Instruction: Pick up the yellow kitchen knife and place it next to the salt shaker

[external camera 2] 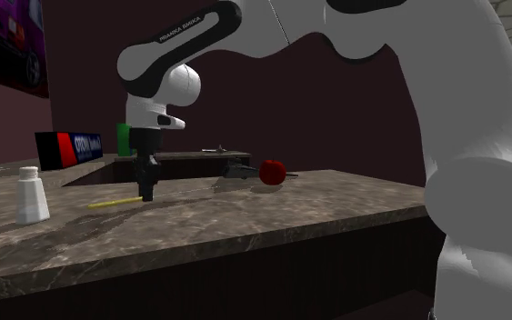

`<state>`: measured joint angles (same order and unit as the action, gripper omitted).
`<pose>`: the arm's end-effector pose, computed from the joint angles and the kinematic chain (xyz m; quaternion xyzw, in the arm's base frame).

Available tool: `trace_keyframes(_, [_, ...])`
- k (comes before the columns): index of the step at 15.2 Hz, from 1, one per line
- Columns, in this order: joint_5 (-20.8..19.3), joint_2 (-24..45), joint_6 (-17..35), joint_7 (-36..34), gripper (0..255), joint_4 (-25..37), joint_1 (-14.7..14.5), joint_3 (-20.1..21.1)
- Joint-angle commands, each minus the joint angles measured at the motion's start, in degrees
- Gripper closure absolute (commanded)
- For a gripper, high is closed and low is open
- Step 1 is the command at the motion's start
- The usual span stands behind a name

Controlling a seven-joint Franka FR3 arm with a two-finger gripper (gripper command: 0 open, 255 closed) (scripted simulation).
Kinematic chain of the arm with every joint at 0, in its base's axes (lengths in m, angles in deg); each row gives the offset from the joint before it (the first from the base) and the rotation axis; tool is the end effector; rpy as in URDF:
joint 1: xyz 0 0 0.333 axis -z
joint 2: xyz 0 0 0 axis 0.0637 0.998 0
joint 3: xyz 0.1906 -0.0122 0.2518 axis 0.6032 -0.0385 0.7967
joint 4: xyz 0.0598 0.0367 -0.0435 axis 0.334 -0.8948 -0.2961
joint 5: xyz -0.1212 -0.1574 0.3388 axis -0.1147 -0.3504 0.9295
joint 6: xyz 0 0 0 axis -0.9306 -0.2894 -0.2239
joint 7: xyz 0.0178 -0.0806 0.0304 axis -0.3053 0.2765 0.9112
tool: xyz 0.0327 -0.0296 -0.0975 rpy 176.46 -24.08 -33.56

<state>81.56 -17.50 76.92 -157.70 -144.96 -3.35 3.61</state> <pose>0.5616 0.3112 0.4161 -0.7507 0.6599 0.0293 0.0137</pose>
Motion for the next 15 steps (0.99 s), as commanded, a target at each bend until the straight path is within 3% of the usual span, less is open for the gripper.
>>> trace_keyframes(1, [0.0,0.0,0.0,0.0,255,0.0,0.0,0.0])
trace_keyframes(2, [0.0,0.0,0.0,0.0,0,0.0,0.0,0.0])
trace_keyframes(7, [0.0,0.0,0.0,0.0,0,0.0,0.0,0.0])
trace_keyframes(11, [1.2,-1.8,-6.6,0.8,0,5.0,0.4,0.5])
trace_keyframes(15, [1.2,-1.9,-6.6,0.8,0,5.0,0.4,0.5])
